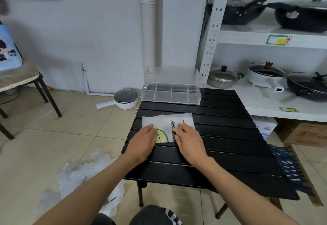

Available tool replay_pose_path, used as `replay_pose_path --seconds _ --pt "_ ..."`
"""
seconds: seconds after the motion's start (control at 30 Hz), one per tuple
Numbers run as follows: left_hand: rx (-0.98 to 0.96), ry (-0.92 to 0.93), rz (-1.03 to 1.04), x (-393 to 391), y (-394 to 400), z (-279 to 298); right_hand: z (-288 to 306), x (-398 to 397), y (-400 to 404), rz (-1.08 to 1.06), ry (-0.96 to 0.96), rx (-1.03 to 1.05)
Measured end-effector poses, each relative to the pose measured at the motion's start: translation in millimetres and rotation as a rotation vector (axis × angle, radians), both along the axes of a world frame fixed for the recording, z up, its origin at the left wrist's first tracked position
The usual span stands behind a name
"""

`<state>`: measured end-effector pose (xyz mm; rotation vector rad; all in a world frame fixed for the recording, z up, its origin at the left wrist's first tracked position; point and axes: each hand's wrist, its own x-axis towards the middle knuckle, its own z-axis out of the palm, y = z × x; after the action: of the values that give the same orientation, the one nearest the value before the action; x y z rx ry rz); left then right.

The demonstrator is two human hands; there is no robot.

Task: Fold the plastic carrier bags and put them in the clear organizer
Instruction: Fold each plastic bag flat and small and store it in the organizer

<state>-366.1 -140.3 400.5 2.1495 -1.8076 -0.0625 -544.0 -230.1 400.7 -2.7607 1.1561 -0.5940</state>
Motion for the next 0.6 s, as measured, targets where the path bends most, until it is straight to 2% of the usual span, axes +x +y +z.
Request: replay_pose_path --seconds 0.2,0.37,0.47,0.6 --pt "0.062 -0.033 -0.054 6.3 -0.4 6.9 -0.1 -23.0 -11.3 -0.163 0.094 -0.043" --pt "0.252 -0.155 -0.149 13.0 -1.7 23.3 2.3 -28.2 -14.6 -0.162 0.162 -0.049" --pt "0.38 -0.283 -0.234 14.9 -10.9 36.1 5.7 -25.1 -14.5 -0.078 0.13 -0.058" --pt "0.482 -0.386 -0.272 9.8 -22.0 47.6 11.5 -23.2 -10.8 0.172 0.099 0.008"
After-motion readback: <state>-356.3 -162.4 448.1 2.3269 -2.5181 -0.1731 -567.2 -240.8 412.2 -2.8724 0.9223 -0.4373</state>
